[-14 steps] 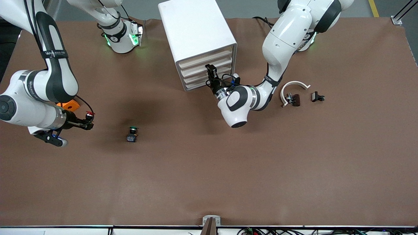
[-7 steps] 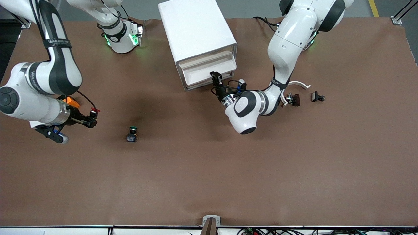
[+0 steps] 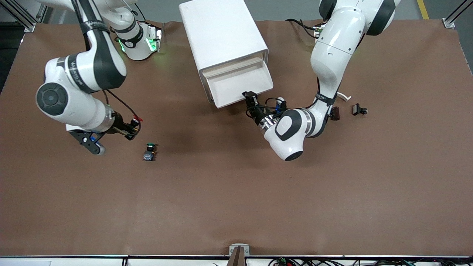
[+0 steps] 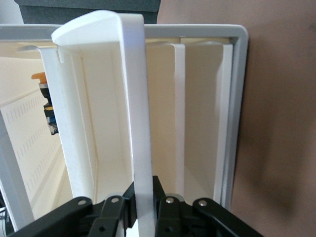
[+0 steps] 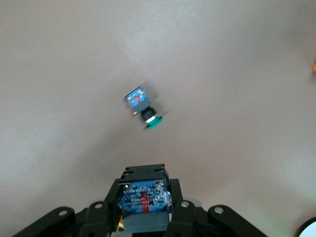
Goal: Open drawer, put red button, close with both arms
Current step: 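Carry the red button over the open drawer with the right gripper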
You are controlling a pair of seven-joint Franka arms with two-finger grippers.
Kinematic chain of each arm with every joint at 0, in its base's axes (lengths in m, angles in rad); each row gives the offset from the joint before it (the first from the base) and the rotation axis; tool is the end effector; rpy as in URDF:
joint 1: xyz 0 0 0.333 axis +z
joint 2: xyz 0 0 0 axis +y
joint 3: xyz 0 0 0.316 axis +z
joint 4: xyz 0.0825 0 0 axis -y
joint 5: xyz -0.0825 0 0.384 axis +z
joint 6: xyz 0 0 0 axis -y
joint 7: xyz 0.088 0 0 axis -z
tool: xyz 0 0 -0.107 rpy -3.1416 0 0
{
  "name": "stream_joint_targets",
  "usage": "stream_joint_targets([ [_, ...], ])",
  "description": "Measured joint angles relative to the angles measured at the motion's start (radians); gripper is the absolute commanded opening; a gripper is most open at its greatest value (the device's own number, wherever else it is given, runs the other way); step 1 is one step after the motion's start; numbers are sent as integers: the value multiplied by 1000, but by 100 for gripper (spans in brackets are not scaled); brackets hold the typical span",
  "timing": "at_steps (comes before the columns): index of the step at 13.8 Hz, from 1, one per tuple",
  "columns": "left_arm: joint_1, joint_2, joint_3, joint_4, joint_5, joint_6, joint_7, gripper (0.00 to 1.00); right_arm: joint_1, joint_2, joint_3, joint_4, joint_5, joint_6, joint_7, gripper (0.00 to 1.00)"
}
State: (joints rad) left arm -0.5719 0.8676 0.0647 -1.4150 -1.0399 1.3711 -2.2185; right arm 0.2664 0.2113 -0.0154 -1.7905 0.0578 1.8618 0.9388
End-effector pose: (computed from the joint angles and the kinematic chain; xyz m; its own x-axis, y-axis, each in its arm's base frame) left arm 0.5092 -0.4127 0.1923 -0.4815 0.8741 -0.0643 0.2825 0.0853 -0.9555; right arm 0.5824 0.1545 0.4211 0.7505 -0.6494 -0.1224 -0.6442 -0.7602 0.0838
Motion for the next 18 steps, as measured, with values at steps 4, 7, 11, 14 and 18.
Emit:
stream_joint_targets([
  [4,11,0,25,39,0,34,27,2,85,0,0,34,39,-25,183,0],
  [7,30,0,25,43,-4,68,35,3,133,0,1,51,44,-30,306,0],
  [11,52,0,25,43,-8,84,60,100,230,0,1,68,45,-31,489,0],
  [14,52,0,26,44,-8,169,100,100,288,1,1,88,45,-31,596,0],
  [18,49,-1,33,64,-5,200,117,100,362,16,1,112,45,-29,743,0],
])
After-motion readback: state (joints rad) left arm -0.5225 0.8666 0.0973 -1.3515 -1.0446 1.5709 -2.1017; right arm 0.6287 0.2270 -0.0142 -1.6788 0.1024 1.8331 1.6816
